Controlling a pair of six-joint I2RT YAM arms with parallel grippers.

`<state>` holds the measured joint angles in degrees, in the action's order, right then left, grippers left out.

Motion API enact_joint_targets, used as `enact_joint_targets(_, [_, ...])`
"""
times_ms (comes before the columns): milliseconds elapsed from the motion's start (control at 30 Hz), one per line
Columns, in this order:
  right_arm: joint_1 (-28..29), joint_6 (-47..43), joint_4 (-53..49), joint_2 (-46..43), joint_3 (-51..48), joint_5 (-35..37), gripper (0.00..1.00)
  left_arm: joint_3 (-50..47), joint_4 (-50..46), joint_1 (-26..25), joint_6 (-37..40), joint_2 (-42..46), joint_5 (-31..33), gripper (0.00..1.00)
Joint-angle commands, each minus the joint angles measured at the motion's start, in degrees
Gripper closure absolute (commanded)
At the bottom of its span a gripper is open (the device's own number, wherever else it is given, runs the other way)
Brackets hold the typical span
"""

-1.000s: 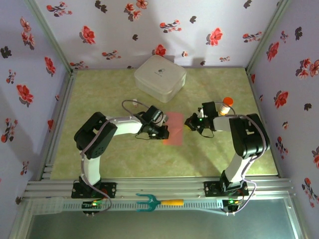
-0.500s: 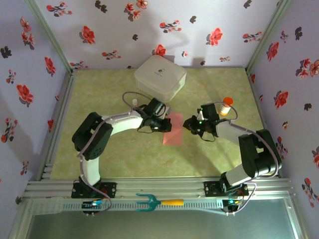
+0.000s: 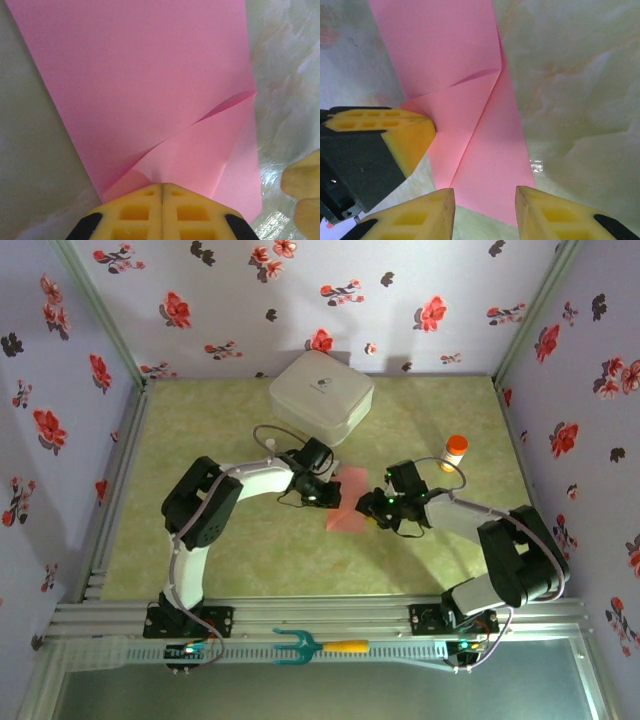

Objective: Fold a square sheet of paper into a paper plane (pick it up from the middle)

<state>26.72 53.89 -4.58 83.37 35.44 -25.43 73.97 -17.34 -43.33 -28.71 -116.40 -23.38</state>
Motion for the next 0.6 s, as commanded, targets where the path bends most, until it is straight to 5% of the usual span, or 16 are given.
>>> enact_joint_targets(0, [1.3,1.7,0.0,0.6,-0.1,0.6,0.62,-2.3,-0.6,-0.1,-0.4,-0.9,-0.3,0.95])
enact_joint_targets(400, [2.5,1.1,-3.4,4.7,2.1,1.6,0.58,-6.1,4.3,-1.1,-6.9,-0.3,0.2,0.97])
enact_joint_targets(567, [2.4,1.2,3.6,5.9,2.3,-0.6,0.51,-5.9,3.8,-1.1,-6.6,-0.1,0.4,0.97])
